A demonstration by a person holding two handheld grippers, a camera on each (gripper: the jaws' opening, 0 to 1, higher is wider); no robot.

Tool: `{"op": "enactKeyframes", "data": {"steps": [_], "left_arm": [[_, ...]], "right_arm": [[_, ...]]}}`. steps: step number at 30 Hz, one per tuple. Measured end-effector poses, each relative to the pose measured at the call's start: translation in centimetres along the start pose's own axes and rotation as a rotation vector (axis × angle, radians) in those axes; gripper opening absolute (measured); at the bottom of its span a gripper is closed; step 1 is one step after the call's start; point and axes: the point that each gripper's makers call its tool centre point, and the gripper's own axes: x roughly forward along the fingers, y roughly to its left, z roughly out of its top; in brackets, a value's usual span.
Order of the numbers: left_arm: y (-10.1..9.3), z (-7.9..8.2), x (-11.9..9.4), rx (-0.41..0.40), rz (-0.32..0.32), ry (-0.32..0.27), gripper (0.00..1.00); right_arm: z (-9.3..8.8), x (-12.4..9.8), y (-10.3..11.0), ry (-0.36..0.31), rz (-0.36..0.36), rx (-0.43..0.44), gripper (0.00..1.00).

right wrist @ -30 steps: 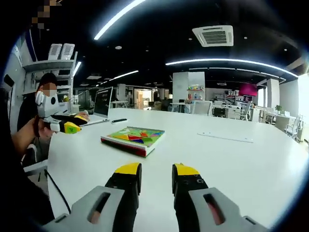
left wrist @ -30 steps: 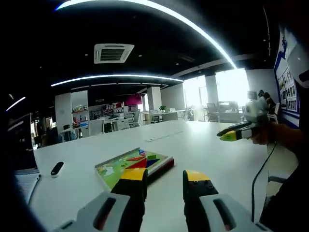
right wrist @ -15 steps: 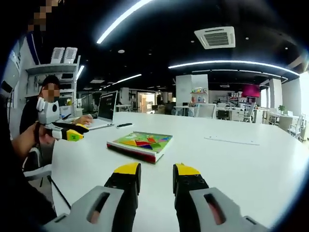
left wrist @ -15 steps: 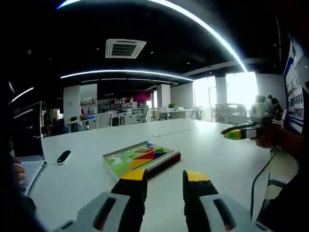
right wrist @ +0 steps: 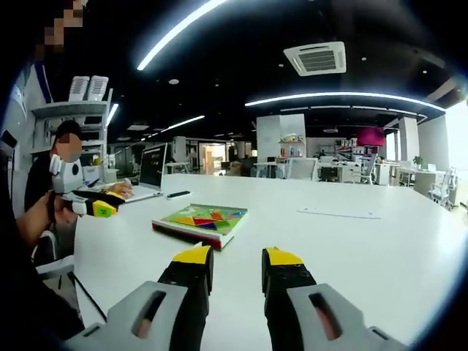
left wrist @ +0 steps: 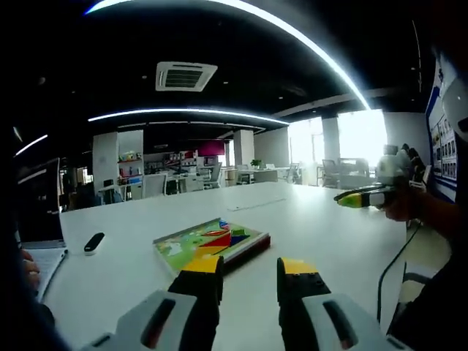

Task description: Pick up the tangram pieces one by one and place each piece onto its matching region on the pattern sheet, fitting the shapes together until the outline on the sheet is completely filled by the tangram pieces

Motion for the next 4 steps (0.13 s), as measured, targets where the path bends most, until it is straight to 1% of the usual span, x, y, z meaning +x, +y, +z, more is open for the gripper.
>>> {"op": "enactKeyframes", "data": {"steps": [4], "left_arm": [[0.17, 0.0, 0.09, 0.006, 0.005, 0.005, 0.31]], "right_arm": [[-0.16, 0.03, -0.37, 0.004, -0.009, 0.011, 0.28]]}}
